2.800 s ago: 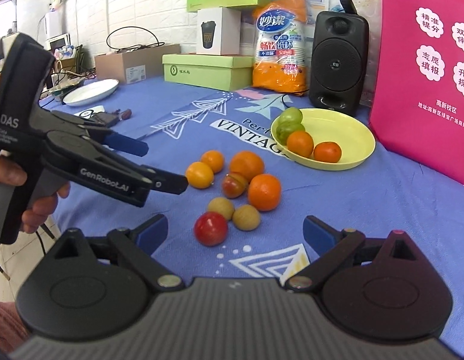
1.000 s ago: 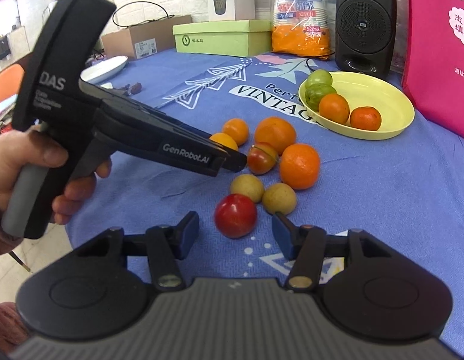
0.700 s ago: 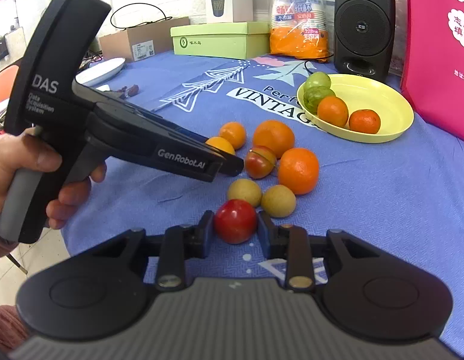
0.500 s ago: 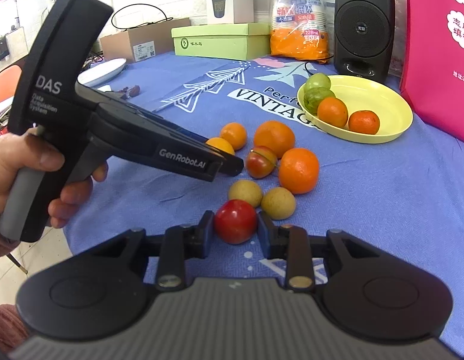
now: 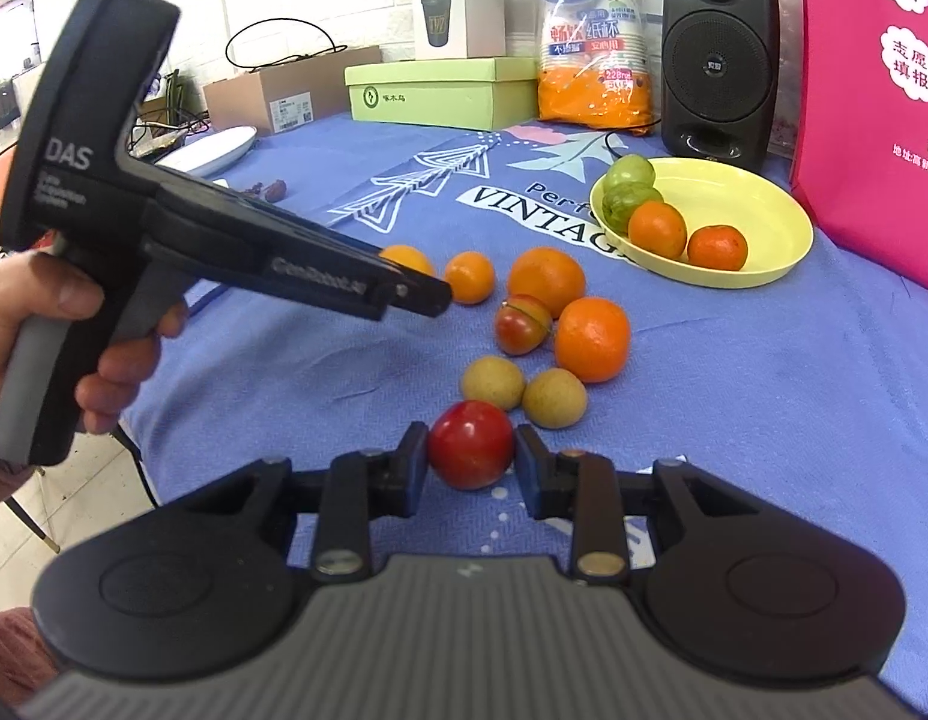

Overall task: Organize fruits
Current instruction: 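Carry the tangerine and tomato to the yellow plate and release them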

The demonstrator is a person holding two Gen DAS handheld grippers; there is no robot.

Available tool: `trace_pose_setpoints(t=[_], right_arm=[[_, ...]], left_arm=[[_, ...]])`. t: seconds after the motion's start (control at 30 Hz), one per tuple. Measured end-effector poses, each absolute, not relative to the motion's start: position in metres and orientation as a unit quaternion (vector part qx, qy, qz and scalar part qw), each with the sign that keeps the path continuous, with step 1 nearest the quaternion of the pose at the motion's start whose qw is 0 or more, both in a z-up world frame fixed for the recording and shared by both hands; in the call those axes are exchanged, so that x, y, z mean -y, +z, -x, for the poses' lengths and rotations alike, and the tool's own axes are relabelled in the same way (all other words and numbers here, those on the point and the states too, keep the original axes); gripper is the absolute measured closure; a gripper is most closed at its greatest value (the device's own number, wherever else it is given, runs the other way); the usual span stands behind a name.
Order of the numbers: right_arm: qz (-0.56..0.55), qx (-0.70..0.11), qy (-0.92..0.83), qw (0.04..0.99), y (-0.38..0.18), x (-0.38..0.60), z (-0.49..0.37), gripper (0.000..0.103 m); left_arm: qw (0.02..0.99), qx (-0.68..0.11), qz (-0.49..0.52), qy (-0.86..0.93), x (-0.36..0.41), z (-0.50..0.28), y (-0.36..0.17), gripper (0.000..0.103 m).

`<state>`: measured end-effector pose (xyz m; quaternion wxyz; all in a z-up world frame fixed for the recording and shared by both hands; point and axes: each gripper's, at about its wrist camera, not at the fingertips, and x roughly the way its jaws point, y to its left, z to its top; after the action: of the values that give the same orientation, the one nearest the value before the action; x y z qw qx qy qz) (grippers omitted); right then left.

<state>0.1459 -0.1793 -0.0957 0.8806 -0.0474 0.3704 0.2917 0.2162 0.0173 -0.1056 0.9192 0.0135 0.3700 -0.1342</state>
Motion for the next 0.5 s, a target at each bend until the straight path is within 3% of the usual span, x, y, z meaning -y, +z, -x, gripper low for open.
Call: trace_pose_setpoints(t=[0.5], right_arm=[[0.037,-0.361,0.272,0.891,-0.086,0.201,-0.135,0.073]], left_arm=[[0.926,-0.352,-0.011,-0.137,-0.03,-0.197,-0.085,0.065]])
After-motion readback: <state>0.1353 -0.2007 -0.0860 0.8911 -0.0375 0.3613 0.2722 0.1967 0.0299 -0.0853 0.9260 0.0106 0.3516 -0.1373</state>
